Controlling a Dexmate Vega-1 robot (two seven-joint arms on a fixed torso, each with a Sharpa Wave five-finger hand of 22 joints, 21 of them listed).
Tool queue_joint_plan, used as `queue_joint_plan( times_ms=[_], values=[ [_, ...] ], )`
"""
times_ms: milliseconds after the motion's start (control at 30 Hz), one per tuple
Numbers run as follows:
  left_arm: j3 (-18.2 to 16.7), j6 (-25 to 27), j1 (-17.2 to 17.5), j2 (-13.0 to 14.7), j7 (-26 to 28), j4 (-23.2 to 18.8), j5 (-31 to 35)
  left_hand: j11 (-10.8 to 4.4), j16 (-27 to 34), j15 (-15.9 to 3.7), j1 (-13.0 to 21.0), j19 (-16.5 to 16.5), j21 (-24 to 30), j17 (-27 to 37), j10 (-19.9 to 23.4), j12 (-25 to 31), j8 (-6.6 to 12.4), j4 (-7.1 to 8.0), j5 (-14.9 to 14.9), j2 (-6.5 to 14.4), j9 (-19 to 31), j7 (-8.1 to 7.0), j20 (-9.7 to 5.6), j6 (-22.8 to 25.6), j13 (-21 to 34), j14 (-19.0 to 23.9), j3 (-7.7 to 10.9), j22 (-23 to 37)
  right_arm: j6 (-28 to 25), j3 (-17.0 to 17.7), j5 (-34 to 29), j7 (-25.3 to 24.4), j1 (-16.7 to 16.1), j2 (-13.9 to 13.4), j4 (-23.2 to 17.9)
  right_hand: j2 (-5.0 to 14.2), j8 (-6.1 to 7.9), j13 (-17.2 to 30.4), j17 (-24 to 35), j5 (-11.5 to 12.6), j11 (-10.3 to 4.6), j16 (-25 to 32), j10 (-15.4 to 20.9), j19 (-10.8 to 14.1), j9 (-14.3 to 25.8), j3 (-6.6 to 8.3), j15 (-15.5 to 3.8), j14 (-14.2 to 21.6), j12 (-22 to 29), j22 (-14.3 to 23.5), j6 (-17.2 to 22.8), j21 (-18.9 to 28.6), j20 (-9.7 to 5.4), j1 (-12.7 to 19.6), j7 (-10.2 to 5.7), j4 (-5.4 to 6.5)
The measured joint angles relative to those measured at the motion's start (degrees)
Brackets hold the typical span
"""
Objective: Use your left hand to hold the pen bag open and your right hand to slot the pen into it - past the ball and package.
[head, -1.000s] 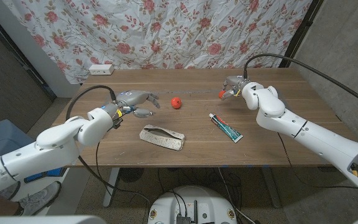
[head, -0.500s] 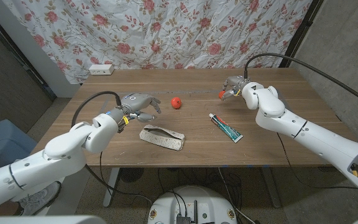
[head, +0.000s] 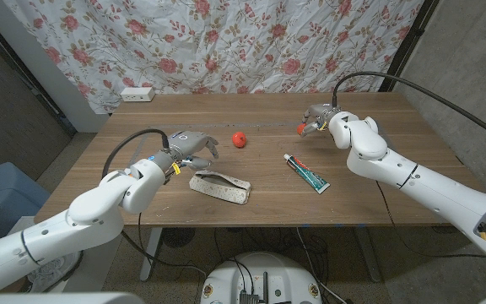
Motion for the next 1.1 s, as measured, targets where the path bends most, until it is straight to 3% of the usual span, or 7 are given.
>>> queue_joint_plan(
  times_ms=[533,1100],
  values=[
    [1.58,3.94,1.35,-1.74,-1.6,-0.58,3.13,0.49,0.0,0.0,1.21,0.51,0.0,0.0,0.49,0.0,-0.3,0.12,0.0,0.31,-0.01,0.2,-0.09,2.66,0.0,1.22,-1.26,0.0,-0.6,-0.16,0.89,-0.39,0.1,-0.13,0.12,0.3,0.33,0.0,-0.01,0.0,0.0,0.0,0.0,0.0,-0.3,0.0,0.0,0.0,0.0,0.0,0.0,0.0,0.0,0.3,0.0,0.0],
    [3.32,4.57,1.62,-3.31,-1.18,0.83,4.78,0.48,0.0,0.0,1.81,0.51,0.0,-0.01,0.5,0.0,-0.35,0.48,0.0,0.9,-0.01,0.92,-0.09,4.82,-0.01,1.84,-2.22,-0.01,-1.68,-0.62,1.35,-1.84,0.18,0.12,0.44,0.31,0.28,0.0,0.28,0.0,0.32,0.0,0.32,0.0,-0.25,0.0,0.0,0.0,0.0,0.0,0.0,0.0,0.0,0.29,0.0,0.0]
  ],
)
